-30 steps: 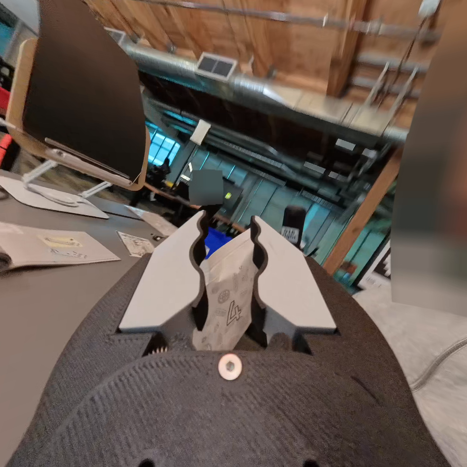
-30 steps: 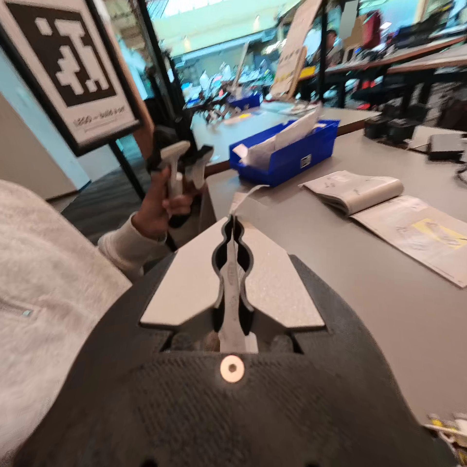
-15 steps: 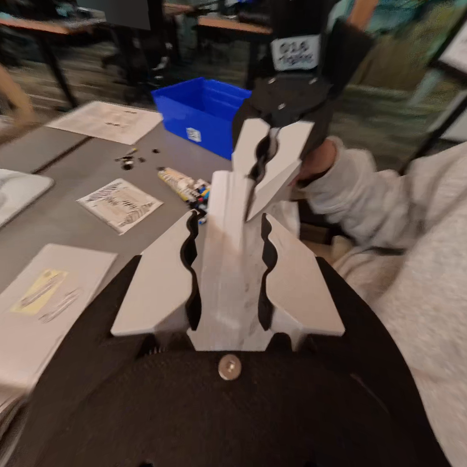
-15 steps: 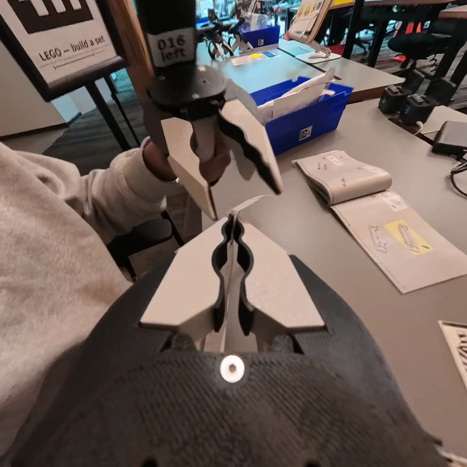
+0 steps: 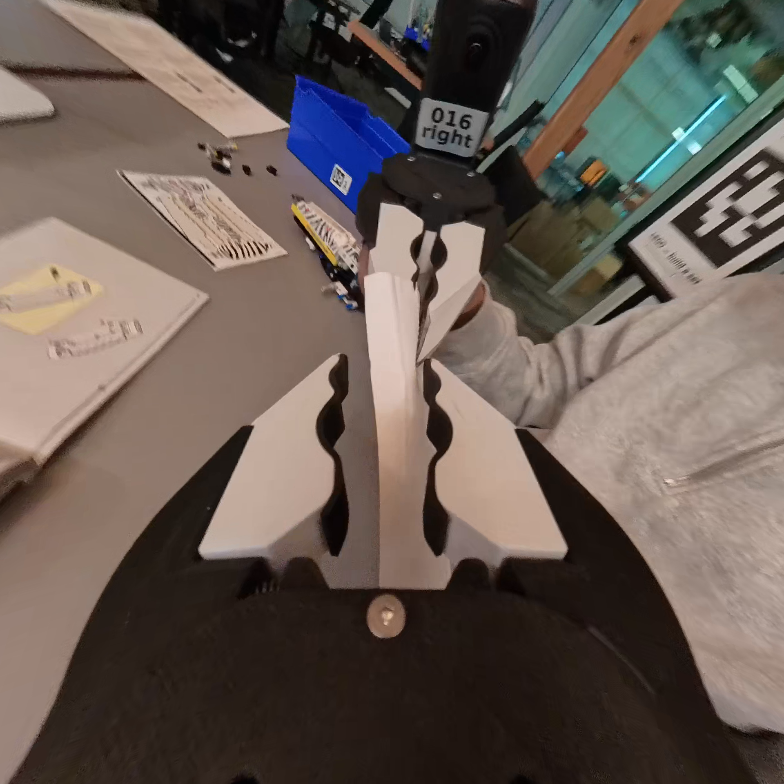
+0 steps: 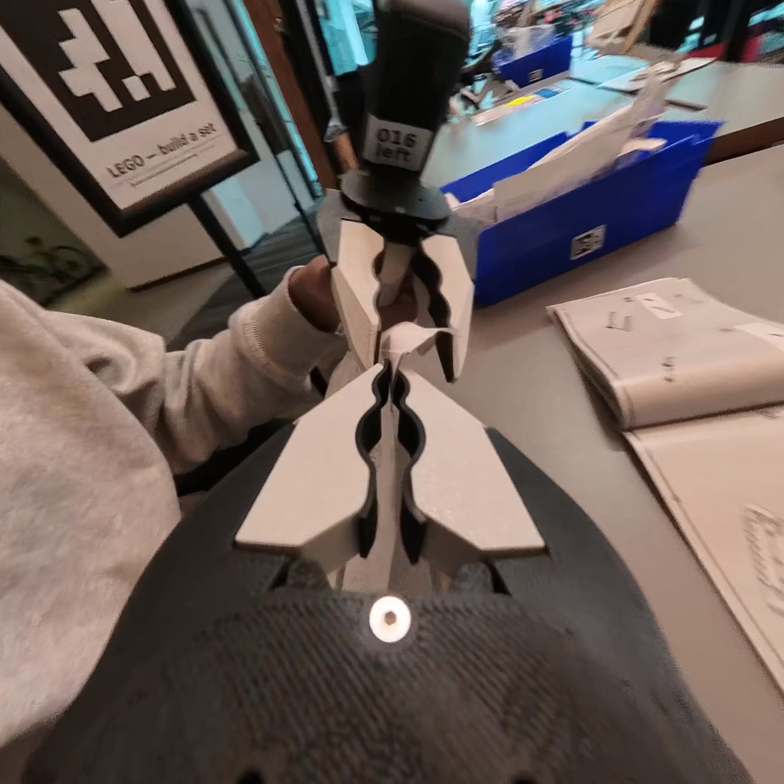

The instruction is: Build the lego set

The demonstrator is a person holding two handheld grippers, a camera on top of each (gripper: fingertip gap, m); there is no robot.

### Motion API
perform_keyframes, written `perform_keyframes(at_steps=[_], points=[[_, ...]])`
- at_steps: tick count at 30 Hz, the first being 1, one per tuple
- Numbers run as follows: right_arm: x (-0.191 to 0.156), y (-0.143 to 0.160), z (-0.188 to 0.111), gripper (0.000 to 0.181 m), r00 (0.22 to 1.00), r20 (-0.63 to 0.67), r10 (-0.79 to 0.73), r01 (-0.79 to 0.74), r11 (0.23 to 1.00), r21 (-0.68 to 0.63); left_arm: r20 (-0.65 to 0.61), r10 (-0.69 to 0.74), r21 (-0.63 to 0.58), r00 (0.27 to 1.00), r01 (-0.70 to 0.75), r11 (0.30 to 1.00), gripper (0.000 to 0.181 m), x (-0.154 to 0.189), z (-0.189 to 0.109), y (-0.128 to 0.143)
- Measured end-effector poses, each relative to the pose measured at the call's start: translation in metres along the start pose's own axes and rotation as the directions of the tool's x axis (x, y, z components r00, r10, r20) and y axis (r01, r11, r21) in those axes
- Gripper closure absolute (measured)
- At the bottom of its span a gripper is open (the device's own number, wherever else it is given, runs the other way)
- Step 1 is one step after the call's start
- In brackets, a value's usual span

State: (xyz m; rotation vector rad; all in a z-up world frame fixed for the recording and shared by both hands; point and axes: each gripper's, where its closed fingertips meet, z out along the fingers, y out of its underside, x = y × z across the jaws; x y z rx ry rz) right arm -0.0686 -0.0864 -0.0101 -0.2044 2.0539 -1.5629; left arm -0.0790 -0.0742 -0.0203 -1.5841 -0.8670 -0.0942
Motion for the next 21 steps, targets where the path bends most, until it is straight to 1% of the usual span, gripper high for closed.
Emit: perform_keyframes(at_steps=[2,3,4,5,6,10,12,15,18,21], points=[[0.015,0.012,0.014,0.181,0.998,0.037,0.056,-0.056,0.998,-0.013,-0.076,-0.095,-0.01,0.993,0.095,0.995,0.148,-0.008,-0.01,0.012],[0.023,0.017,0.019,0.181,0.996,0.043,0.083,-0.082,0.997,-0.014,-0.078,-0.125,-0.008,0.989,0.125,0.992,0.147,-0.014,-0.016,0.015],[0.028,0.022,0.022,0.181,0.992,0.054,0.113,-0.112,0.994,-0.011,-0.066,-0.131,-0.005,0.989,0.131,0.991,0.158,-0.021,-0.021,0.017],[0.034,0.026,0.023,0.181,0.989,0.048,0.137,-0.137,0.99,-0.016,-0.041,-0.127,0.005,0.991,0.127,0.992,0.179,-0.028,-0.025,0.018],[0.041,0.031,0.022,0.181,0.99,0.013,0.138,-0.138,0.99,-0.027,-0.006,-0.123,0.015,0.992,0.123,0.992,0.181,-0.036,-0.028,0.017],[0.056,0.043,0.016,0.181,0.993,-0.102,0.065,-0.07,0.996,-0.047,-0.005,-0.084,-0.018,0.996,0.084,0.996,0.181,-0.043,-0.017,0.021],[0.062,0.051,0.013,0.181,0.988,-0.149,0.049,-0.059,0.996,-0.063,0.003,-0.054,-0.063,0.999,0.054,0.996,0.179,-0.047,-0.009,0.025],[0.065,0.055,0.01,0.181,0.985,-0.172,0.032,-0.047,0.995,-0.084,0.017,-0.026,-0.119,1.0,0.028,0.992,0.175,-0.055,-0.001,0.023],[0.063,0.056,0.013,0.181,0.987,-0.161,0.023,-0.039,0.995,-0.096,-0.007,-0.009,-0.189,1.0,0.007,0.982,0.173,-0.054,0.012,0.02],[0.067,0.061,0.013,0.181,0.98,-0.197,-0.008,-0.018,0.991,-0.129,0.018,0.015,-0.281,1.0,-0.009,0.96,0.18,-0.059,0.019,0.025]])
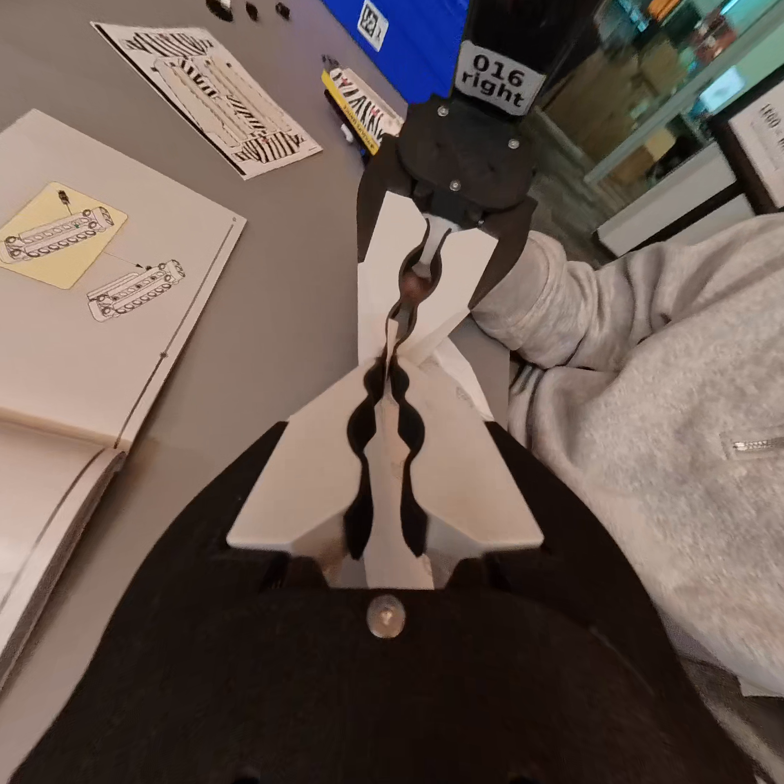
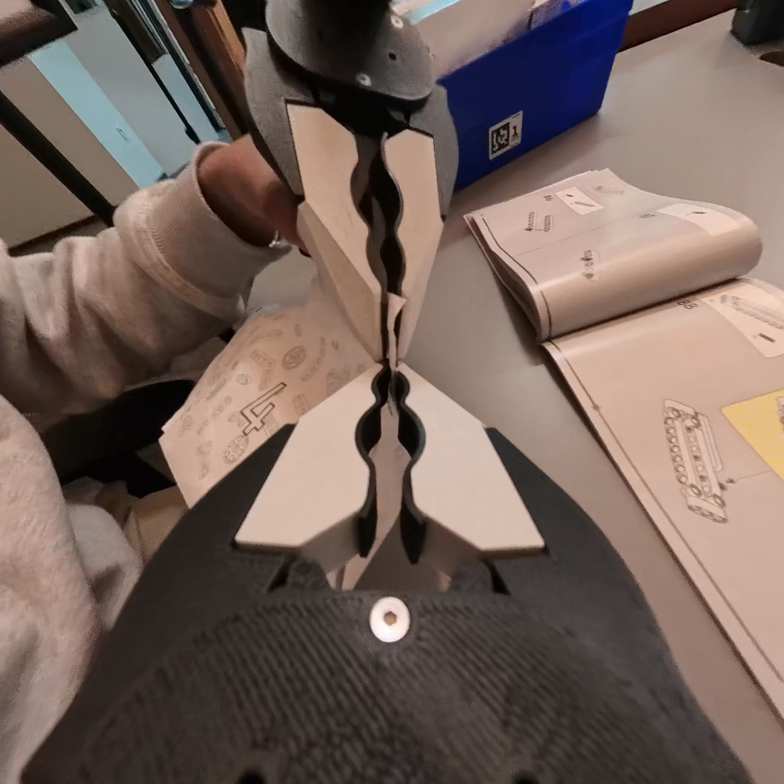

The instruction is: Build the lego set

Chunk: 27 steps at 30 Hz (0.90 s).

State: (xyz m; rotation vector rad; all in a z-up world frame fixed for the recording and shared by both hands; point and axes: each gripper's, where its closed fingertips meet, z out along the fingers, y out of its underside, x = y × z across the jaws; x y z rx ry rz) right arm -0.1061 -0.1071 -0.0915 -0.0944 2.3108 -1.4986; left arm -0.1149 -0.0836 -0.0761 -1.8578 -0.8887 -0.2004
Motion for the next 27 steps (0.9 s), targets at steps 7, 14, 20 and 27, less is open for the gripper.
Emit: perform_keyframes(at_steps=[7,14,20,27], points=[[0.013,-0.035,-0.023,0.164,0.993,-0.04,0.108,-0.092,0.954,0.287,0.088,-0.1,0.181,0.991,0.083,0.98,0.181,-0.006,-0.012,-0.028],[0.014,-0.04,-0.033,0.175,0.991,-0.096,0.089,-0.048,0.931,0.363,0.046,-0.174,0.257,0.984,0.157,0.954,0.181,0.0,-0.018,-0.034],[0.0,-0.047,-0.04,0.181,0.992,0.07,0.106,-0.126,0.899,0.42,-0.049,-0.151,0.26,0.987,0.159,0.952,0.181,0.017,-0.018,-0.038],[-0.019,-0.053,-0.05,0.181,0.969,0.235,0.078,-0.177,0.882,0.436,-0.119,-0.093,0.232,0.988,0.119,0.965,0.181,0.037,-0.02,-0.041]])
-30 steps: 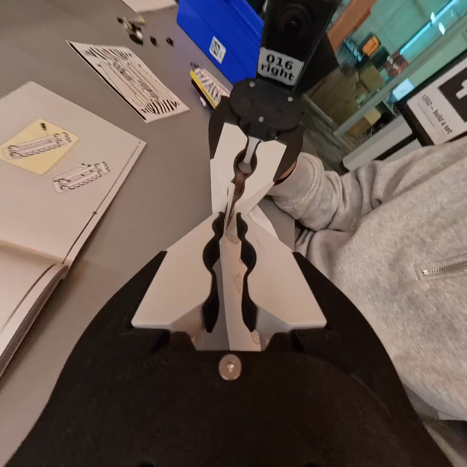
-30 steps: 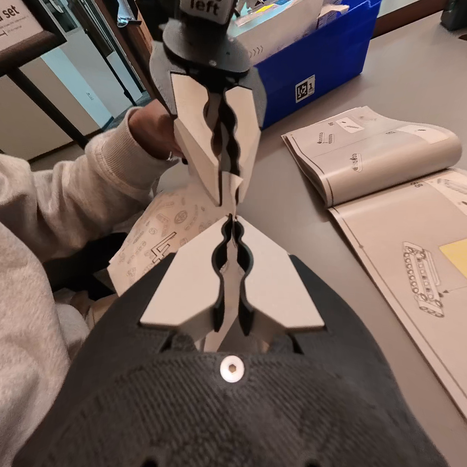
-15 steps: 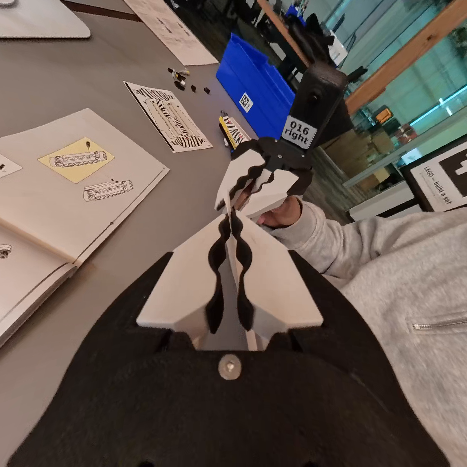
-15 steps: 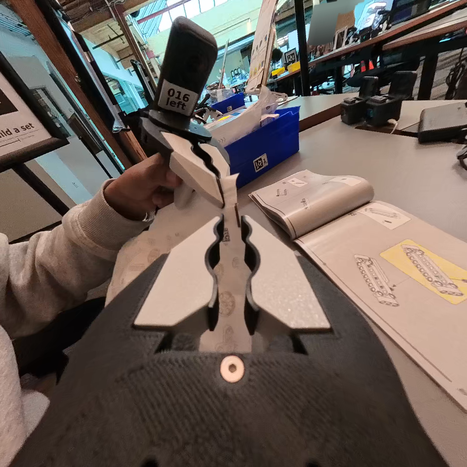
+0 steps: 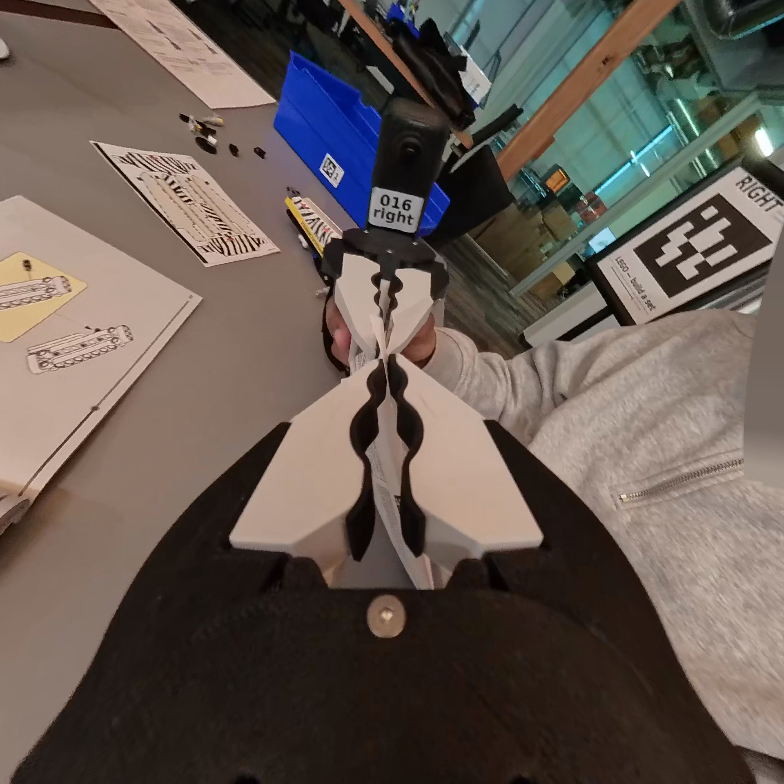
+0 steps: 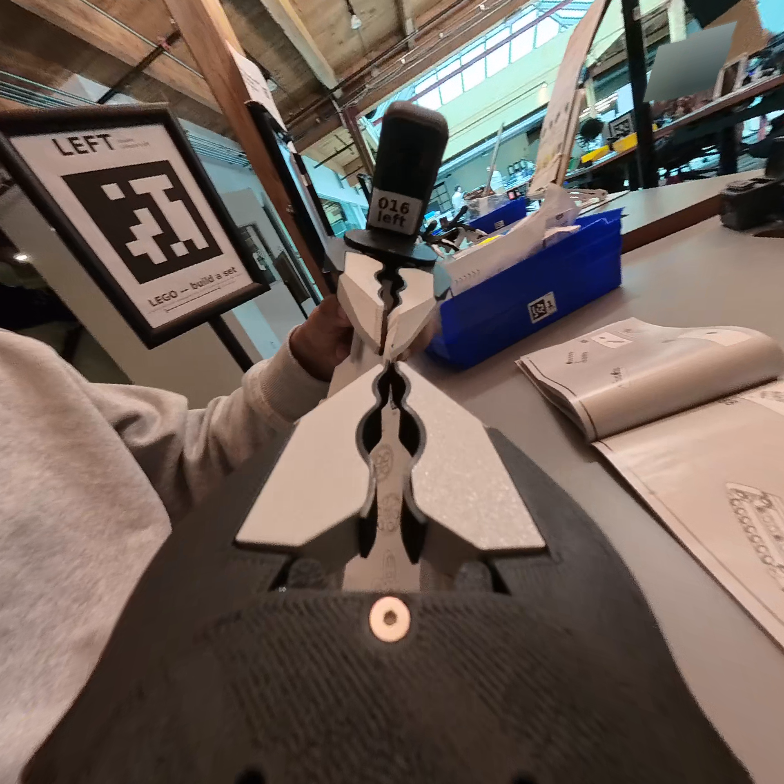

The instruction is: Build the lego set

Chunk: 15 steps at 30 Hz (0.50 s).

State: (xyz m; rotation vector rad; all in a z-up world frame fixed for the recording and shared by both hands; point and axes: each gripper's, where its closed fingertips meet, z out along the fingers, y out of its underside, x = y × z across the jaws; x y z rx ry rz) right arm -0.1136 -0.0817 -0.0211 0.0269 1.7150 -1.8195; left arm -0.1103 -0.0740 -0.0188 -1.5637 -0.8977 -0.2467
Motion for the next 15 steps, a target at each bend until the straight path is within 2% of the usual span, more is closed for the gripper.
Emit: perform_keyframes(at_steps=[6,15], points=[[-0.006,-0.0021,-0.004,0.181,0.997,0.06,0.043,-0.043,0.999,-0.003,-0.004,0.036,-0.08,0.999,-0.036,0.996,0.181,0.0061,0.0038,-0.0014],[-0.0045,-0.0009,-0.0057,0.181,0.998,0.056,0.03,-0.029,1.0,-0.007,0.003,0.082,-0.067,0.997,-0.082,0.994,0.181,0.004,0.0065,-0.0039]])
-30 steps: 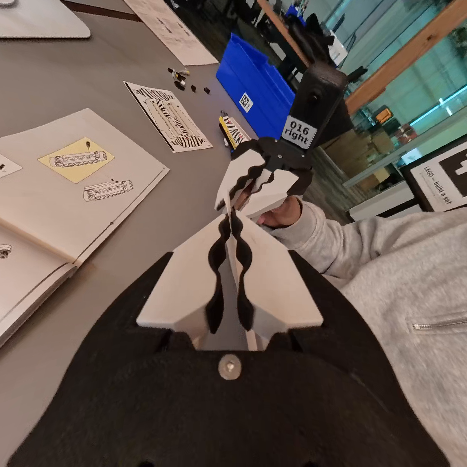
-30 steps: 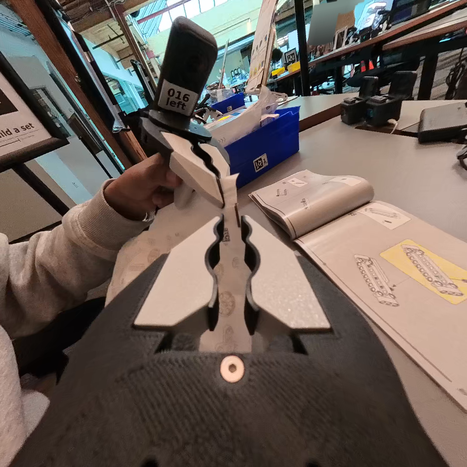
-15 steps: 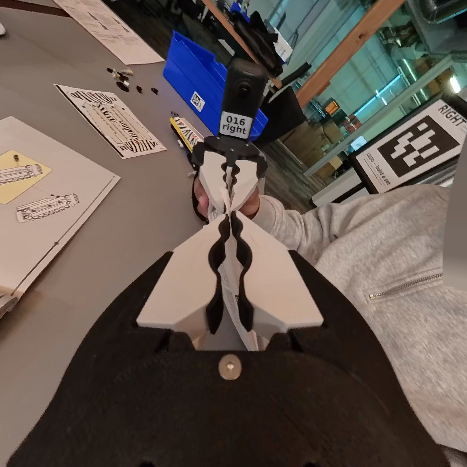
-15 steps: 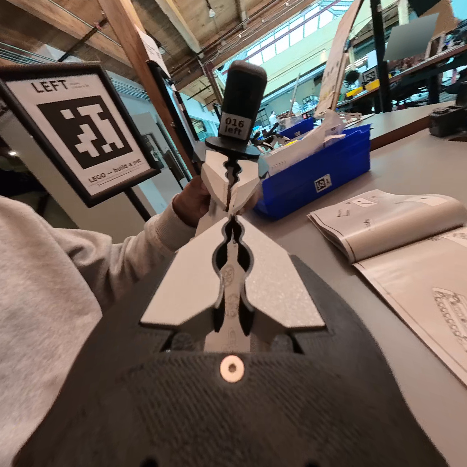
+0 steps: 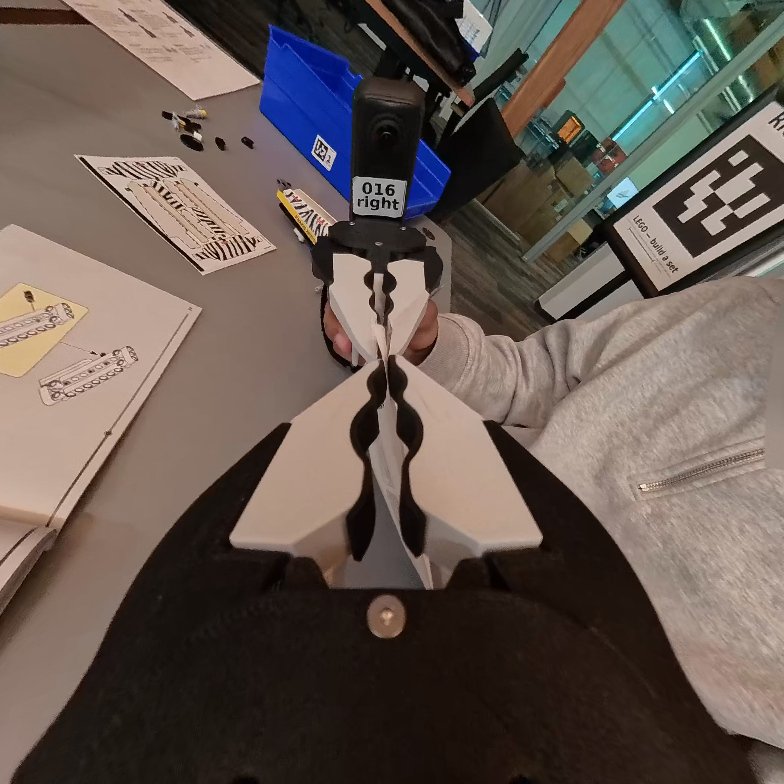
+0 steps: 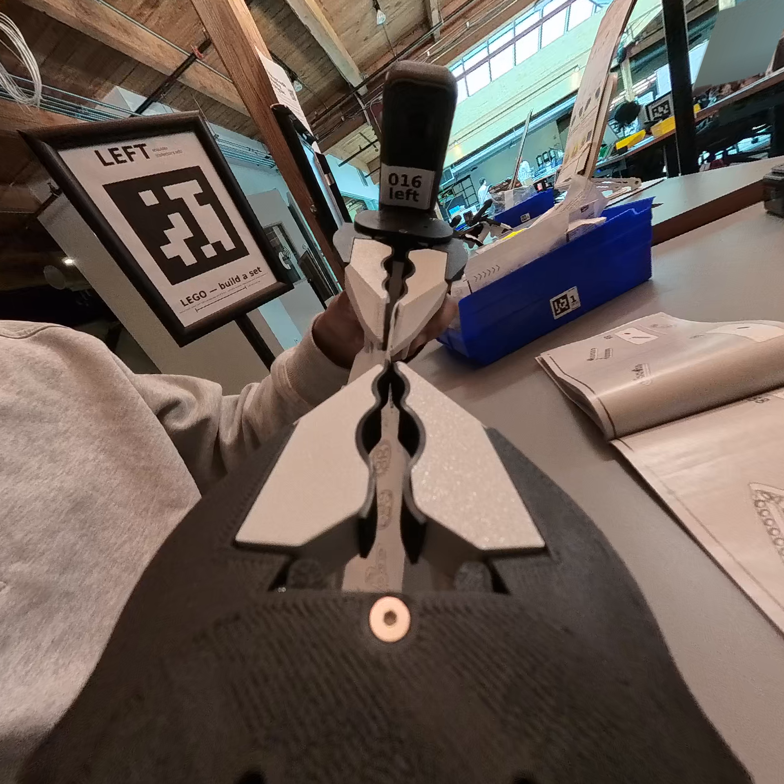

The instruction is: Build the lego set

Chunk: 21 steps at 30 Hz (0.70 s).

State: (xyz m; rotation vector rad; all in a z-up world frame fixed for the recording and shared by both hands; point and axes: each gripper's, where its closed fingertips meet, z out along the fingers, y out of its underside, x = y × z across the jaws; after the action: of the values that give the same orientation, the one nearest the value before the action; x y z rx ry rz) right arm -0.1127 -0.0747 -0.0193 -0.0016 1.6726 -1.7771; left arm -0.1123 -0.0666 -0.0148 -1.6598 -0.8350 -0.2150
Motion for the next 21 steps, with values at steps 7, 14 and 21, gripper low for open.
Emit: perform_keyframes(at_steps=[7,14,21], points=[[-0.005,-0.015,-0.004,0.181,0.998,-0.012,-0.064,0.065,0.993,0.095,0.019,0.01,0.029,1.0,-0.01,1.0,0.181,0.004,0.003,-0.001],[-0.008,-0.021,-0.008,0.181,0.999,0.021,-0.038,0.035,0.991,0.13,-0.009,-0.032,0.154,0.999,0.033,0.988,0.181,0.009,0.006,-0.007],[-0.002,-0.021,-0.016,0.179,1.0,0.007,-0.018,0.017,0.993,0.117,-0.074,-0.053,0.269,0.996,0.071,0.96,0.181,0.009,0.003,-0.01]])
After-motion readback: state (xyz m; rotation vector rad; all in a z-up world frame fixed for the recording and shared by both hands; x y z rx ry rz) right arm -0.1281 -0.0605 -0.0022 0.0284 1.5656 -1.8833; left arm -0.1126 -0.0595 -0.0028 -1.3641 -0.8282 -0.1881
